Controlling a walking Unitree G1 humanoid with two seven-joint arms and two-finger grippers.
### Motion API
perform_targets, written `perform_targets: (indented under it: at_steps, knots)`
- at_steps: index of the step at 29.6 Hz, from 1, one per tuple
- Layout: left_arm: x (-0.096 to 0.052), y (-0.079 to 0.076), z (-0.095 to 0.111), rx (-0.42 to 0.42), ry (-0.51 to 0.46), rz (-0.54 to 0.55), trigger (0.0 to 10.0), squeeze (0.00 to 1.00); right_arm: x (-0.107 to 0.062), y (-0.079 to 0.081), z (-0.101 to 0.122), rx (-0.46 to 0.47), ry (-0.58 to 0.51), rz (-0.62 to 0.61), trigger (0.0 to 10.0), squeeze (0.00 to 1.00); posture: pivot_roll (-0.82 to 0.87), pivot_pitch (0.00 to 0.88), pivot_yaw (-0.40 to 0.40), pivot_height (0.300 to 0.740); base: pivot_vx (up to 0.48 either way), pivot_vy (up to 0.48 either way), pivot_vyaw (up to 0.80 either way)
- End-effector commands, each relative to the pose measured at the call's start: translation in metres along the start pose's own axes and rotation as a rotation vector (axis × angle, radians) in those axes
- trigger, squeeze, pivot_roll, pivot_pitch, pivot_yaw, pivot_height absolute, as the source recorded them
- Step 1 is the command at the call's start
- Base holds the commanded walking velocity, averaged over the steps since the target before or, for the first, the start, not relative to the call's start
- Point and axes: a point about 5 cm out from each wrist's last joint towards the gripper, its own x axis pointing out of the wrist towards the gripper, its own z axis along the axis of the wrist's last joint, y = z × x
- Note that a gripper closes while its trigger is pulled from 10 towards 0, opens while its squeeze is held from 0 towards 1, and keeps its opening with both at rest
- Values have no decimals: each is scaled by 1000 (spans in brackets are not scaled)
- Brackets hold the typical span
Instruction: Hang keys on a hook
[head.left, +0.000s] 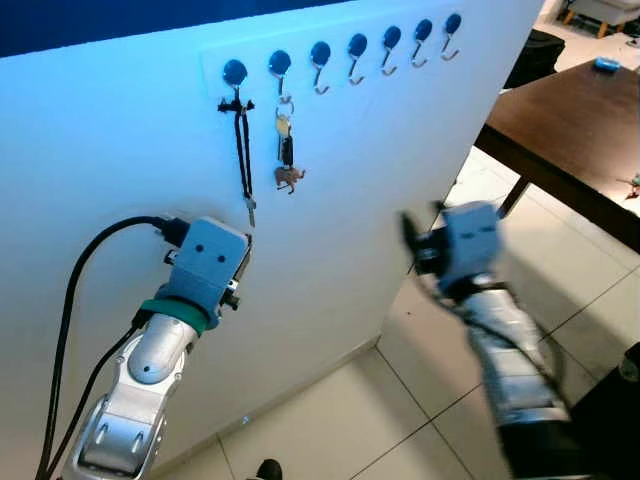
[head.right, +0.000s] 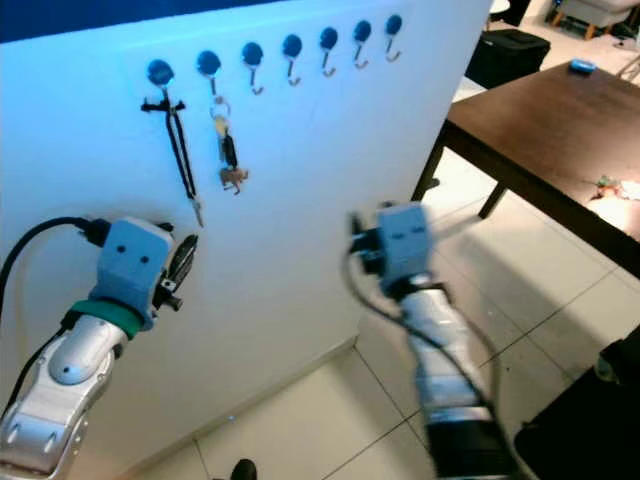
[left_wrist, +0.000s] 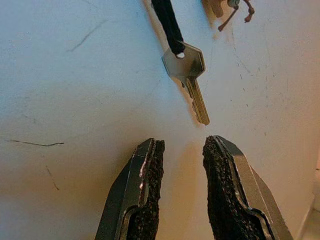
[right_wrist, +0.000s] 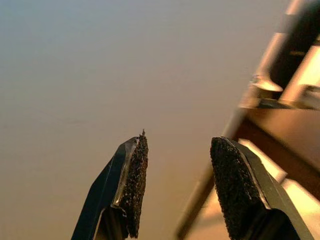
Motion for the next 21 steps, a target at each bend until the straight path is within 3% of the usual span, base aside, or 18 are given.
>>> perform_targets:
  at_steps: [1, 6, 9, 11, 13, 17, 21]
  knots:
    - [8, 9, -1, 5, 1, 32, 10000, 0, -1, -7, -4, -14, 19, -46, 10000, 0, -106, 58, 111, 740, 0, 0, 0]
    - [12, 12, -2, -16, 4, 43, 10000, 0, 1, -11, -8, -21, 41, -77, 10000, 0, -98, 62, 113, 740, 0, 0, 0]
    - [13, 12, 1, -48, -2, 50, 10000, 0, 7, 1, -9, 11, 46, -56, 10000, 0, -81, 63, 104, 740, 0, 0, 0]
    - [13, 11, 3, -91, 3, 39, 10000, 0, 9, 10, -8, 33, 46, -24, 10000, 0, -71, 61, 96, 740, 0, 0, -587]
    - [12, 7, 3, -206, 42, -7, 10000, 0, 14, 23, -7, 72, 48, 23, 10000, 0, -58, 60, 86, 740, 0, 0, -800]
    - [10, 4, 2, -273, 75, -32, 10000, 0, 18, 29, -5, 88, 43, 42, 10000, 0, -50, 60, 80, 740, 0, 0, -800]
    - [8, 4, 2, -277, 87, -51, 10000, 0, 19, 30, -5, 86, 41, 46, 10000, 0, -47, 61, 78, 740, 0, 0, -800]
